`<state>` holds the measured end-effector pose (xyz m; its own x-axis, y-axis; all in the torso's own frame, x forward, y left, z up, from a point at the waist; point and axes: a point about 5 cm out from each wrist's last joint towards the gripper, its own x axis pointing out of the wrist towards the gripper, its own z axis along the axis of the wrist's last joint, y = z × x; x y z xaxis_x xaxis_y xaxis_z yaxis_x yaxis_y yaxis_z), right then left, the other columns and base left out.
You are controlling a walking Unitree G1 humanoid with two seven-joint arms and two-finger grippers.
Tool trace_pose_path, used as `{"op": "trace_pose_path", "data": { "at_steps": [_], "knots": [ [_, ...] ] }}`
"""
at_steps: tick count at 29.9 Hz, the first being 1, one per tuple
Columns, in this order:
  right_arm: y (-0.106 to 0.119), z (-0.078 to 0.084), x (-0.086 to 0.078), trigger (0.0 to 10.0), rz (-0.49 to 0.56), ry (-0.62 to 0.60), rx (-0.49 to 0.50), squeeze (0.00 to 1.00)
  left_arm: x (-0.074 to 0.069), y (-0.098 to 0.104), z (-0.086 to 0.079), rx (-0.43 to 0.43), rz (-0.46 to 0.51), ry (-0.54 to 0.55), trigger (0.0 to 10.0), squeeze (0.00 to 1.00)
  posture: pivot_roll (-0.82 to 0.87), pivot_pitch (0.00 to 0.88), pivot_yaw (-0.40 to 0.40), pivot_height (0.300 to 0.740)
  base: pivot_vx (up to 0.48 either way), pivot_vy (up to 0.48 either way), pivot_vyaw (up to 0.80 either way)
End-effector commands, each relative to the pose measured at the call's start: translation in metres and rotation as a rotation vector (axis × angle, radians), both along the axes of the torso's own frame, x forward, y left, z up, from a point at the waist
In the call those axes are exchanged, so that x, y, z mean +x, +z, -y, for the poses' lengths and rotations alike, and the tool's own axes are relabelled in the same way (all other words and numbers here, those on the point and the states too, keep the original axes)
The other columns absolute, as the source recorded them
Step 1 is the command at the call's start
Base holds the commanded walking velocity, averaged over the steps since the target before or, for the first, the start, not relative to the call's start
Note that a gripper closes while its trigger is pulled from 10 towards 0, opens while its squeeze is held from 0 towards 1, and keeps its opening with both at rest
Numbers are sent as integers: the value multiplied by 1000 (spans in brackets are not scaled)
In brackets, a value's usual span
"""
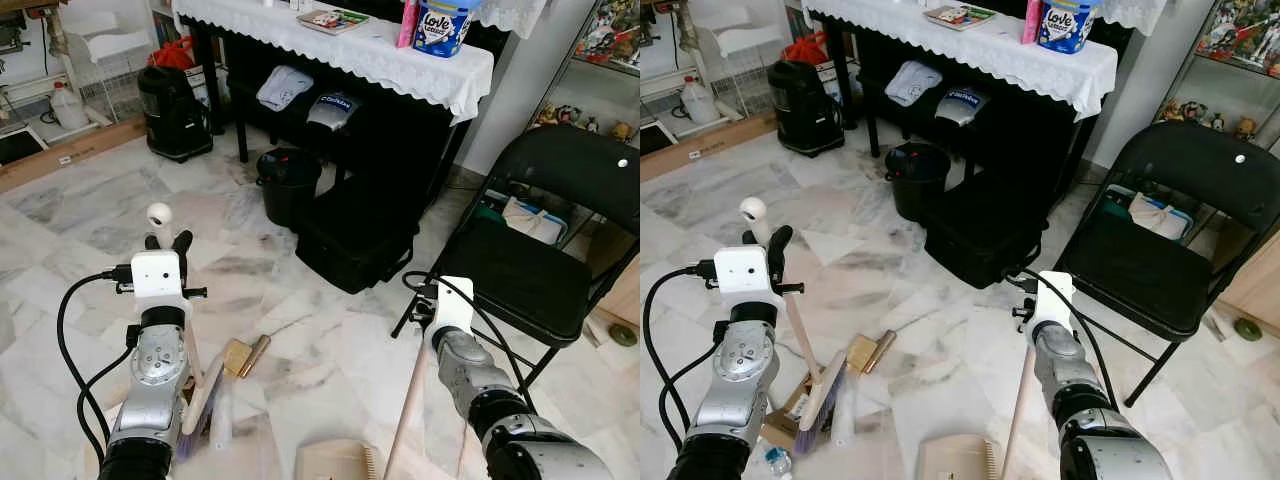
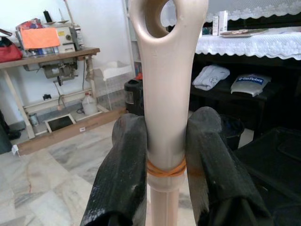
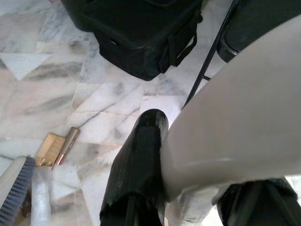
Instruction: Sweep floor
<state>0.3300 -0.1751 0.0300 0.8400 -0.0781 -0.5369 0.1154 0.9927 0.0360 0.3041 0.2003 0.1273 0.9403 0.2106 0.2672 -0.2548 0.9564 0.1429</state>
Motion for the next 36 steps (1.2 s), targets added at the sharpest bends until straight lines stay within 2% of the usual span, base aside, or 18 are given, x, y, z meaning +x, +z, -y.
{"op": "trace_pose_path", "data": {
  "at_steps": [1,4,7,9,10,15,24,36],
  "knots": [
    [-16,-5,-12,10000,-94,-3,65,0,5,8,4,7,29,-21,10000,0,23,43,-80,740,0,0,0],
    [-12,-4,-9,10000,-63,2,37,0,5,9,4,7,29,-21,10000,0,21,44,-80,740,0,0,0],
    [6,-2,2,10000,89,-24,10,0,5,9,4,7,31,-20,10000,0,21,44,-80,740,0,0,0],
    [13,0,6,10000,148,-23,-27,0,5,9,4,7,34,-19,10000,0,23,43,-79,740,0,0,0],
    [22,1,10,10000,217,-12,-92,0,4,10,4,7,41,-15,10000,0,23,43,-79,740,0,0,0],
    [38,0,15,10000,349,-3,-132,0,4,12,4,7,47,-12,10000,0,23,43,-79,740,0,0,0],
    [34,-3,10,10000,396,13,-125,0,4,11,4,8,47,-12,10000,0,25,36,-81,740,0,0,0],
    [16,-7,-1,10000,338,45,-149,0,5,10,3,10,33,-18,10000,0,37,29,-78,740,0,0,0]
  ]
}}
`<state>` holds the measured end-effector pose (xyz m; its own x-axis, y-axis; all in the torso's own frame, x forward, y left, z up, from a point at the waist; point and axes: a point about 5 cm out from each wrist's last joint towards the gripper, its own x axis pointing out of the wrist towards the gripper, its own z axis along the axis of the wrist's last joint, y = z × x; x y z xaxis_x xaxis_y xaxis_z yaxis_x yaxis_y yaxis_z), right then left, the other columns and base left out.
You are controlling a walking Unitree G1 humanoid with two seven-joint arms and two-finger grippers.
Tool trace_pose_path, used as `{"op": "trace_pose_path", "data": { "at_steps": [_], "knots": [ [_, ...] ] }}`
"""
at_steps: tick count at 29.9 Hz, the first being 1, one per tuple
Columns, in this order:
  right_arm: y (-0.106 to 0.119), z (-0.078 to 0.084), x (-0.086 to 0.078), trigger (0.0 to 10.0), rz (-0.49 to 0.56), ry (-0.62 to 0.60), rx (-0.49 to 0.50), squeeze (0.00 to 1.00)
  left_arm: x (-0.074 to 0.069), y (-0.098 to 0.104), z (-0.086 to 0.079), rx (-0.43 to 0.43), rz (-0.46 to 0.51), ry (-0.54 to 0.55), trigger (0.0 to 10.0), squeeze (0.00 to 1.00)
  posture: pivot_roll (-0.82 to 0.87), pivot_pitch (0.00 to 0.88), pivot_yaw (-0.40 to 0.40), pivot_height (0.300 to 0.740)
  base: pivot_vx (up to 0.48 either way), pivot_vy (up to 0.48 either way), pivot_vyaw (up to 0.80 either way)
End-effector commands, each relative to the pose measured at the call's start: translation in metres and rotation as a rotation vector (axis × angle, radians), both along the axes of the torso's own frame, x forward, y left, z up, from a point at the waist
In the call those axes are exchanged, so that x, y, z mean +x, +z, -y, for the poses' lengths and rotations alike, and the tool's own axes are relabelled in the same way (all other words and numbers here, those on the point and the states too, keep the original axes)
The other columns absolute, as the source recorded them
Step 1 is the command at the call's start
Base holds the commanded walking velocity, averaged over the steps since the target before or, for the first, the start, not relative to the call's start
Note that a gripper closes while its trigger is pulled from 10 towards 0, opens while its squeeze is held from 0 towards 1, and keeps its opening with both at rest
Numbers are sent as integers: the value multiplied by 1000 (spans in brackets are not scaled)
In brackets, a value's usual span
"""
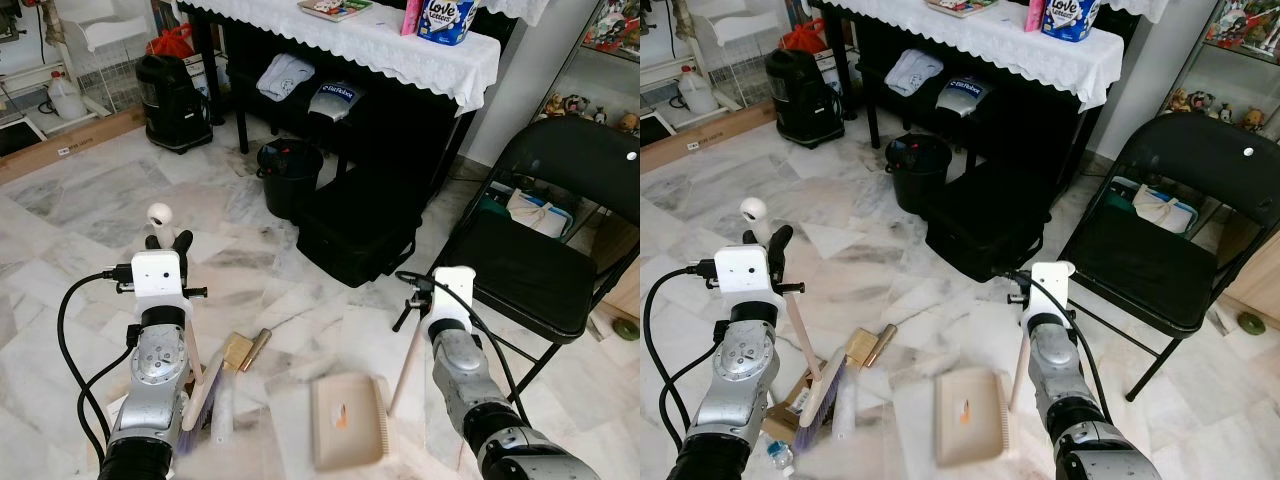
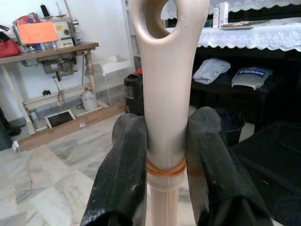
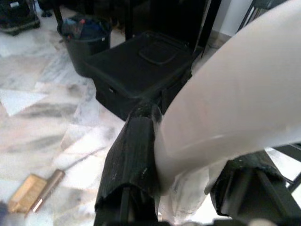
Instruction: Sweep floor
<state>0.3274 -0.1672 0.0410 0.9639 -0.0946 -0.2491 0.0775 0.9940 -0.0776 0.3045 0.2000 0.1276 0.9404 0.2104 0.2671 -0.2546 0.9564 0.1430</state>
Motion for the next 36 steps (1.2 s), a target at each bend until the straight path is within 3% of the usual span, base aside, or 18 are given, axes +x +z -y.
{"op": "trace_pose_path", "data": {
  "at_steps": [1,13,23,31,33,36],
  "knots": [
    [4,0,2,10000,38,9,-10,0,4,10,3,10,32,-20,10000,0,37,29,-78,740,0,0,0],
    [0,-2,-3,10000,53,37,-18,0,3,7,1,15,7,-15,10000,0,35,29,-76,740,0,0,0],
    [8,-10,-1,10000,131,61,39,0,2,11,-3,18,26,2,10000,0,41,40,-71,740,0,0,0],
    [-4,-13,-6,10000,57,70,13,0,2,17,-4,24,46,12,10000,0,45,45,-68,740,0,0,0],
    [-9,-12,-8,10000,7,69,-38,0,2,17,-6,27,46,22,10000,0,45,45,-68,740,0,0,0],
    [-11,-11,-9,10000,-1,58,-8,0,2,17,-7,29,45,29,10000,0,45,46,-66,740,0,0,0]
  ]
}}
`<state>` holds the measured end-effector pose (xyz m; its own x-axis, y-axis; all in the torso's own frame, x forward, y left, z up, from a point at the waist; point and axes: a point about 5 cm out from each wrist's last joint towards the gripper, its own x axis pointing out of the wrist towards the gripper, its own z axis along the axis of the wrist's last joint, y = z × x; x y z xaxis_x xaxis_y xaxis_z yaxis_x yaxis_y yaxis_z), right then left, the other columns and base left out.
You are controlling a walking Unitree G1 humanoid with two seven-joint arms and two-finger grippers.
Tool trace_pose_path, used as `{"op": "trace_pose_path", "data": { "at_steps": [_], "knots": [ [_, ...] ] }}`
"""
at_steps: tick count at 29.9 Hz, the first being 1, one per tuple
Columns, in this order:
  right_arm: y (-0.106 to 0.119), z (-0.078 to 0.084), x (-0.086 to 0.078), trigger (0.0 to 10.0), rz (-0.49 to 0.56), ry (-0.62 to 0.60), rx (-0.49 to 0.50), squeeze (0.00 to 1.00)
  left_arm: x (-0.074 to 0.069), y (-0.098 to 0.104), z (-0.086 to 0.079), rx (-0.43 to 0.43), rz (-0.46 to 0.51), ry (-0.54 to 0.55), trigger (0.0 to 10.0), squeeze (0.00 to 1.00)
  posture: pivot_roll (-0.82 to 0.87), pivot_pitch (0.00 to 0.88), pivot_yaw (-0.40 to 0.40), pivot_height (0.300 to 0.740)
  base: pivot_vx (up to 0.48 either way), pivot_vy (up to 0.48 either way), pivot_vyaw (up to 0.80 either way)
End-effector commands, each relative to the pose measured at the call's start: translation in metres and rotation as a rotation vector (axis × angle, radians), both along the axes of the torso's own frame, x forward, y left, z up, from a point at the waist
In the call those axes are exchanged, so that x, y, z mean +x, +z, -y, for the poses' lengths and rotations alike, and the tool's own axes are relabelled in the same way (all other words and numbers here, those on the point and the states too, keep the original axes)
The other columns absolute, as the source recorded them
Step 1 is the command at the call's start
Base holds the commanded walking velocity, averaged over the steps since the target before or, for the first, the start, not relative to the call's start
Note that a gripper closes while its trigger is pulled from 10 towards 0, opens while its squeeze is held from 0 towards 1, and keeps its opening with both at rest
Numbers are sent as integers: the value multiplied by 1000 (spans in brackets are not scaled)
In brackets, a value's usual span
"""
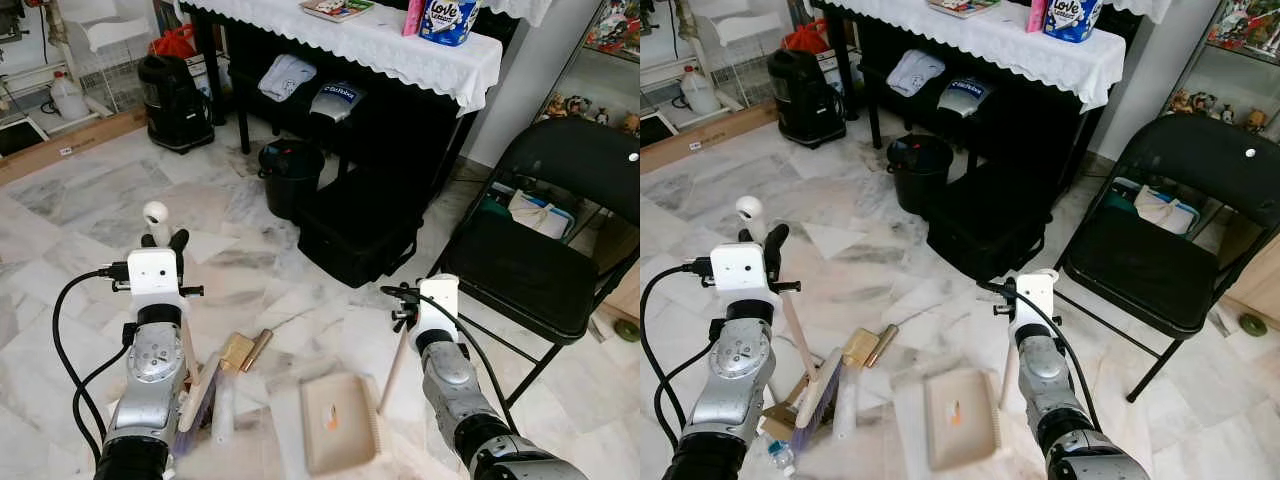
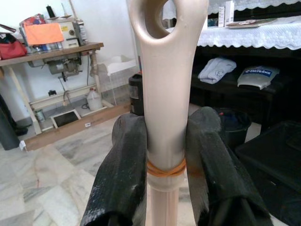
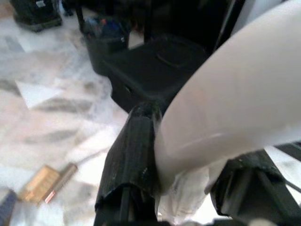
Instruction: Sweep floor
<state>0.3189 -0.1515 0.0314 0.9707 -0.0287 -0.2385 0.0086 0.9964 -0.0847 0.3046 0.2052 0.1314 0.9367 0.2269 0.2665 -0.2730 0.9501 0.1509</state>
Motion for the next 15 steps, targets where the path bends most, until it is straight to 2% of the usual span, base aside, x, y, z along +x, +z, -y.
{"op": "trace_pose_path", "data": {
  "at_steps": [1,9,15],
  "knots": [
    [-1,4,-1,10000,-8,-11,2,0,2,14,-2,22,48,9,10000,0,45,46,-66,740,0,0,0],
    [-1,1,-1,10000,-9,-1,-6,0,1,14,-3,29,41,19,10000,0,45,47,-65,740,0,0,0],
    [-1,1,-1,10000,-10,0,-8,0,1,8,-9,40,-10,51,10000,0,48,47,-65,740,0,0,0]
  ]
}}
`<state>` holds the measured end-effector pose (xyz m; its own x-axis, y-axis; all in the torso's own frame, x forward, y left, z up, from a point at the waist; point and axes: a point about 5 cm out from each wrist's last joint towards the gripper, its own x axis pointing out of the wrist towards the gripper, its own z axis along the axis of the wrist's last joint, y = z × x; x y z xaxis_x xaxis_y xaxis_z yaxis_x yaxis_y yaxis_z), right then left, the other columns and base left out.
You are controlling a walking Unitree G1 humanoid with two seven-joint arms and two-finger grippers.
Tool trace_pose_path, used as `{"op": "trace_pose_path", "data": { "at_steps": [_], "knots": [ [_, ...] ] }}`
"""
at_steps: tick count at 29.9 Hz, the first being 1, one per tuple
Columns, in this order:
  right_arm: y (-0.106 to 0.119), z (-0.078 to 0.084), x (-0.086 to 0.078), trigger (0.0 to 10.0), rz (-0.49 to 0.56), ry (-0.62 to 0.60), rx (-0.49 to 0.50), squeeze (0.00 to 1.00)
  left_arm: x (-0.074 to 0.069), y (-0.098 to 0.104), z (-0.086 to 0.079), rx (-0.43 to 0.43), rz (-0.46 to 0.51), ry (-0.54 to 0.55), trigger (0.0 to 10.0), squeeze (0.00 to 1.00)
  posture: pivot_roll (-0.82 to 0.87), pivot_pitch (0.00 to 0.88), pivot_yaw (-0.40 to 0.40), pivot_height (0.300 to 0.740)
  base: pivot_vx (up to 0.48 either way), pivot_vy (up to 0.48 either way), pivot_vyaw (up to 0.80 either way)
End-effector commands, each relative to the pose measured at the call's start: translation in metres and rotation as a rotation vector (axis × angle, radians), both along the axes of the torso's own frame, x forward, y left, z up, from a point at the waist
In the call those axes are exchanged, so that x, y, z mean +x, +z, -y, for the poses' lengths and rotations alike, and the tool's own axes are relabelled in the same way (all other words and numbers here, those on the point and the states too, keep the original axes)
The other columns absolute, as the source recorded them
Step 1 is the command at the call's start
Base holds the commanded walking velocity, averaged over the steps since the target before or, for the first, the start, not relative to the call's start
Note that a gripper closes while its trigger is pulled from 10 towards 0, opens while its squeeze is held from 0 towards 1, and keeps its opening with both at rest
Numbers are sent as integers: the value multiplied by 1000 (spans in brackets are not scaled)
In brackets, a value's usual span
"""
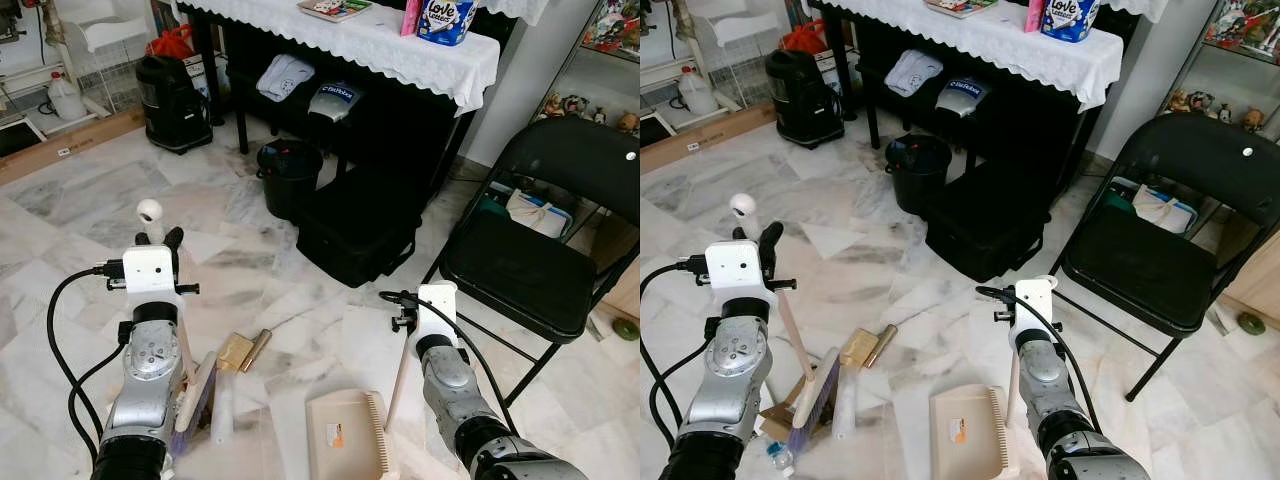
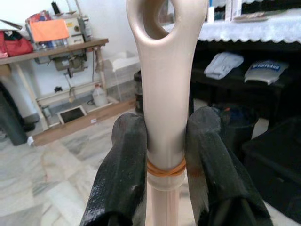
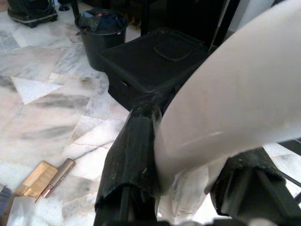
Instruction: Sweep floor
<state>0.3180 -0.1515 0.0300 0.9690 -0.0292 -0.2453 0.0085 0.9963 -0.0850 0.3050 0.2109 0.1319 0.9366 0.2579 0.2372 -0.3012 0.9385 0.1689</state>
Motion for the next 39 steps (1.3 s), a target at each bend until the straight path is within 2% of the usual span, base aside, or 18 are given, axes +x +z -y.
{"op": "trace_pose_path", "data": {
  "at_steps": [1,21,30,39],
  "knots": [
    [0,1,0,10000,-2,1,-7,0,1,8,-4,33,21,16,10000,0,47,47,-65,740,0,0,0],
    [0,2,1,10000,-5,1,-12,0,4,-12,13,6,-119,-107,10000,0,47,42,-65,740,0,0,0],
    [0,2,1,10000,-6,2,-14,0,6,-23,27,-27,-221,-234,10000,0,48,32,-63,740,0,0,0],
    [1,1,1,10000,-6,2,-17,0,7,-29,31,-47,-302,-300,10000,0,49,30,-62,740,0,0,0]
  ]
}}
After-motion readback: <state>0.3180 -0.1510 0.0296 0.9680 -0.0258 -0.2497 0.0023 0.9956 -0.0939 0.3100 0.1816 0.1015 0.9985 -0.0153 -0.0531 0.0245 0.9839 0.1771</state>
